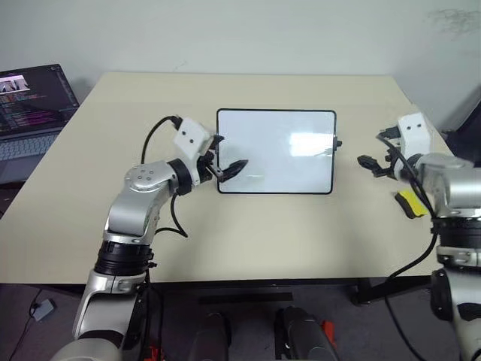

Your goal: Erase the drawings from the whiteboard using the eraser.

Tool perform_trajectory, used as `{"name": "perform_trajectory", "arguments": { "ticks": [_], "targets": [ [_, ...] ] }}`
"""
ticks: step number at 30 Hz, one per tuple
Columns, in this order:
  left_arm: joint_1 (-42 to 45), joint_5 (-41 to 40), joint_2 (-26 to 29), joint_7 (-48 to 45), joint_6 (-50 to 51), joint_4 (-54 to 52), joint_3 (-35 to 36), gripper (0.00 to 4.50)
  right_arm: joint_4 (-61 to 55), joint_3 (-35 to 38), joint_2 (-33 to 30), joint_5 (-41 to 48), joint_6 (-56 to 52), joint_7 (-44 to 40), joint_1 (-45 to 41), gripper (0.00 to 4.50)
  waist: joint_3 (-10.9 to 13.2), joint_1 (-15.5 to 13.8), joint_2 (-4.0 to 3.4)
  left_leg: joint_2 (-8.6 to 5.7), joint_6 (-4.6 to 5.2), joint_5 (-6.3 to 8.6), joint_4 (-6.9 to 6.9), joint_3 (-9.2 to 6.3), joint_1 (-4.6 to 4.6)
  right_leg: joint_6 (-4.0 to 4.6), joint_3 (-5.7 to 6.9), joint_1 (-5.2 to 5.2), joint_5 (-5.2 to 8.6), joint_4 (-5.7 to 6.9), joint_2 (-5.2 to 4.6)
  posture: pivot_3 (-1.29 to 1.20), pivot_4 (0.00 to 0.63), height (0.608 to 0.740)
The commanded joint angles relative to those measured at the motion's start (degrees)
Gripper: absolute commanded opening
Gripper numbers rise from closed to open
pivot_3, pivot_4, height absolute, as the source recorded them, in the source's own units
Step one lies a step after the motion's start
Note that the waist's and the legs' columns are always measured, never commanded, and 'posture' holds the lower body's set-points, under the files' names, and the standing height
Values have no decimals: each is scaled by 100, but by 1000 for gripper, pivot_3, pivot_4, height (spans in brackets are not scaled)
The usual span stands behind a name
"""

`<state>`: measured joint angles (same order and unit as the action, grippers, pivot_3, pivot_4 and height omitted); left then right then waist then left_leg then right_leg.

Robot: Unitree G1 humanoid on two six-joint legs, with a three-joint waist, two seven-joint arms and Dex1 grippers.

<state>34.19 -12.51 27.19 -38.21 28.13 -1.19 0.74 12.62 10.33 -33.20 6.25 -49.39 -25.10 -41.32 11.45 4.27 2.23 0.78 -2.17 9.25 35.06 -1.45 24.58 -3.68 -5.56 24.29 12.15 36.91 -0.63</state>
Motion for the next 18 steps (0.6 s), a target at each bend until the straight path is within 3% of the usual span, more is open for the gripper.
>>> {"name": "perform_trajectory", "arguments": {
  "ticks": [1, 6, 13, 18],
  "targets": [
    [27, -40, -49, 217, -40, -114, 166, 4500, 3, 541, 144, 250, 778, 246, 45, 4467, 0, -2, 0, 0, 0, 0, 0, 0, 0, -1, 0, 1, 0, 1, 0, 0, 150, 740],
    [-107, -23, -22, 520, -135, -8, 404, 4500, 207, 731, 533, 339, 1632, 597, 228, 4467, 0, 17, 0, 1, 0, -1, 2, 0, -9, 0, 0, -5, -2, 7, 2, 0, 150, 740],
    [-168, 148, -129, 1636, -473, 458, 1064, 4500, 592, 532, 1120, 202, 2768, 1053, 368, 4467, 0, 82, 0, 4, 1, -1, 1, 1, -18, 1, -3, -9, -3, 9, 4, 0, 150, 740],
    [-285, 143, -302, 1969, -790, 864, 1231, 4500, 782, 499, 1369, 282, 3395, 1004, 569, 4467, 0, 50, 0, 3, 0, -1, -1, 2, -17, 0, -2, -10, -3, 6, 4, 0, 150, 740]
  ]
}}
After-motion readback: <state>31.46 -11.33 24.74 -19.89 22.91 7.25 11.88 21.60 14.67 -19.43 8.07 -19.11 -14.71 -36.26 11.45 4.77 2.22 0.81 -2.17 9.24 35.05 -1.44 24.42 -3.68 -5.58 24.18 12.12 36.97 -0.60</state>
